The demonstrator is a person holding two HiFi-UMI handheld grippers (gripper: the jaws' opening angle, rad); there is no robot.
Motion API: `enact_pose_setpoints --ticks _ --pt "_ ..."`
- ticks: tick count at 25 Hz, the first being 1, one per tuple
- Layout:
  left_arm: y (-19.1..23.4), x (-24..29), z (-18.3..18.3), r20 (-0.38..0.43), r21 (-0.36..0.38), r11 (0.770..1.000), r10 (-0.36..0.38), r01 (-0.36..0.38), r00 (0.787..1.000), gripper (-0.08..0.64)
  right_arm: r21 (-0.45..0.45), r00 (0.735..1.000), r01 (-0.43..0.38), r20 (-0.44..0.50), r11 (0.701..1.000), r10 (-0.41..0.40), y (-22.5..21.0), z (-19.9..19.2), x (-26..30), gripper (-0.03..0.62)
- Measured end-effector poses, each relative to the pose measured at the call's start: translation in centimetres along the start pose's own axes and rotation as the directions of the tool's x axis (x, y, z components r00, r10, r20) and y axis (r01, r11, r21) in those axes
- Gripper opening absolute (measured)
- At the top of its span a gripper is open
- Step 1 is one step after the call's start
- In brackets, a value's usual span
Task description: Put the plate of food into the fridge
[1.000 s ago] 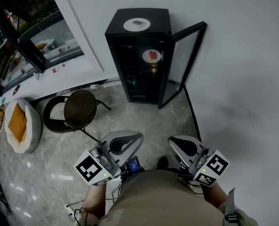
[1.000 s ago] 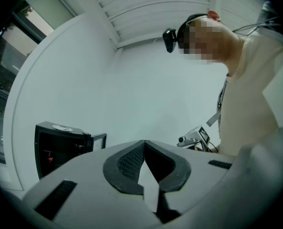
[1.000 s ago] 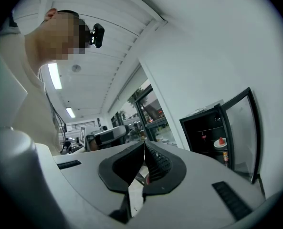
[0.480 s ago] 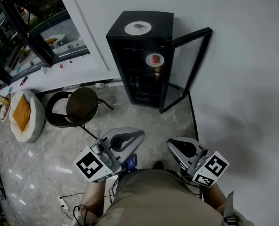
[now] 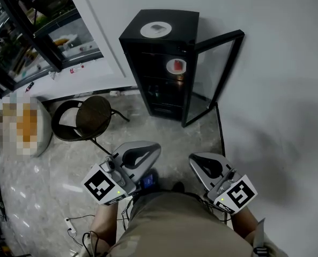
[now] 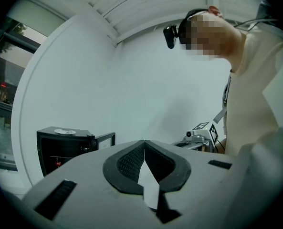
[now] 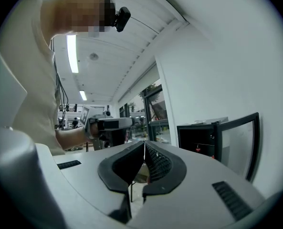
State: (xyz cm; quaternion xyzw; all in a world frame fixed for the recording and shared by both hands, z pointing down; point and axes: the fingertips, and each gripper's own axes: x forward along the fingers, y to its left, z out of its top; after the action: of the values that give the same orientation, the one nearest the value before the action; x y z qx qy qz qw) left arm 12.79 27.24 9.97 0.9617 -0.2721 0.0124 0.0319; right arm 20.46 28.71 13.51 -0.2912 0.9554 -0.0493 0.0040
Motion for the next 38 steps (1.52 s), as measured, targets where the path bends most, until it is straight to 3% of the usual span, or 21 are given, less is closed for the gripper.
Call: enact_pose_setpoints --ticks 11,20,38 --pt "1.6 1.0 -0.2 0.004 -0.011 0.997 -0.071 0.071 0.997 0.011 0.059 0.998 0.067 -0.019 0.996 -0.066 -1.0 -0.2 0.6 0.023" --pt "5.0 0.8 -0.8 0.018 -0.06 0.986 -0.155 0.156 0.988 0.011 0.067 0.988 0.142 -0.071 0.988 -0.137 -0.9 -0.6 3.8 0.023" --pt "14.9 -2.9 -0.3 0.109 -0.069 0.988 -0.127 0.135 0.986 0.011 0.042 0.982 0.157 -0.114 0.987 -0.151 -2.3 0.0 13.8 0.023"
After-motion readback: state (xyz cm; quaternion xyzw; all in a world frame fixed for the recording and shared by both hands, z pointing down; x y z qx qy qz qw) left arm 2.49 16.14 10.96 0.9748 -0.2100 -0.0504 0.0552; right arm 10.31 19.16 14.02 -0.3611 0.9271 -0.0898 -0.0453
